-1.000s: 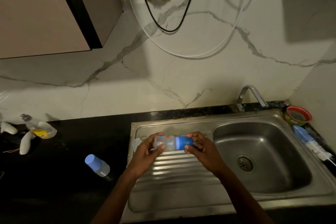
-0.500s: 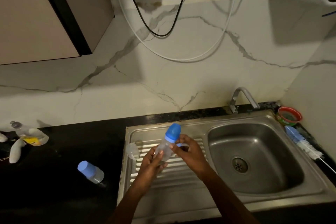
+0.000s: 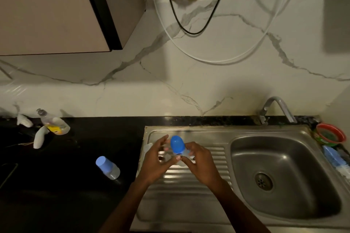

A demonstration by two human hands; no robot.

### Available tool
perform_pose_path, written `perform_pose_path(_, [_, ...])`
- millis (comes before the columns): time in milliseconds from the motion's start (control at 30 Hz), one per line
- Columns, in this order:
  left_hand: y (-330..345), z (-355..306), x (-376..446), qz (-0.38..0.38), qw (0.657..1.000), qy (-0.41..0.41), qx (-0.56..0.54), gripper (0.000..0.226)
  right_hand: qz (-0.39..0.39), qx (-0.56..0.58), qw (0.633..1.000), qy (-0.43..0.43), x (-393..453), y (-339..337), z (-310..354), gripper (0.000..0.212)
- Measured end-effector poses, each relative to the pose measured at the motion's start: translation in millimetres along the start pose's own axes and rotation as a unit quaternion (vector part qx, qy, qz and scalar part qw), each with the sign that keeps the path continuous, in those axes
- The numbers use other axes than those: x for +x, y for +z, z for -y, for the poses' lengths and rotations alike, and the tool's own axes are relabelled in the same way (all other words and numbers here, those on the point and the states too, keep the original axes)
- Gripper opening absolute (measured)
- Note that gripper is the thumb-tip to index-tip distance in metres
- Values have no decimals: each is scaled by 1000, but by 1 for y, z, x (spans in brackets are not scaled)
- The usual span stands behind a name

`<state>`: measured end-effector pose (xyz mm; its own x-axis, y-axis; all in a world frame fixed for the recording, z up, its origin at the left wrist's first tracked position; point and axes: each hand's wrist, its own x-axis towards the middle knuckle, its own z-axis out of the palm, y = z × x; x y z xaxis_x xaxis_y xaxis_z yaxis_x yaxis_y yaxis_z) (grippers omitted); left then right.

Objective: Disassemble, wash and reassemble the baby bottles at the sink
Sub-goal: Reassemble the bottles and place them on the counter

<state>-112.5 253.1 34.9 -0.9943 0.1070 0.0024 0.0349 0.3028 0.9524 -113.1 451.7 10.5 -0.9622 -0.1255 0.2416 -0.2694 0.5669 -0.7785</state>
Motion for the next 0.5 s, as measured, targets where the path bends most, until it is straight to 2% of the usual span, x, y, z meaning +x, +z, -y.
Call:
perform_pose_path(100, [-8, 0, 3, -28, 998, 40, 42, 64, 22, -40, 999, -20, 2, 22, -2, 45])
perform_pose_path(167, [-14, 6, 2, -27, 997, 41, 59, 51, 23, -37, 999, -25, 3, 36, -1, 44])
perform_pose_path(300, [-36, 22, -3, -48, 995, 14, 92, 49, 50, -14, 998, -37, 8, 63, 4, 38])
perform_pose_path(433, [-63, 31, 0, -100, 981, -18, 165, 45, 102, 9, 994, -43, 11, 82, 9, 58])
perform_pose_path(500, [-86, 33, 9, -140, 969, -42, 199, 42, 102, 14, 994, -41, 9, 82, 7, 58])
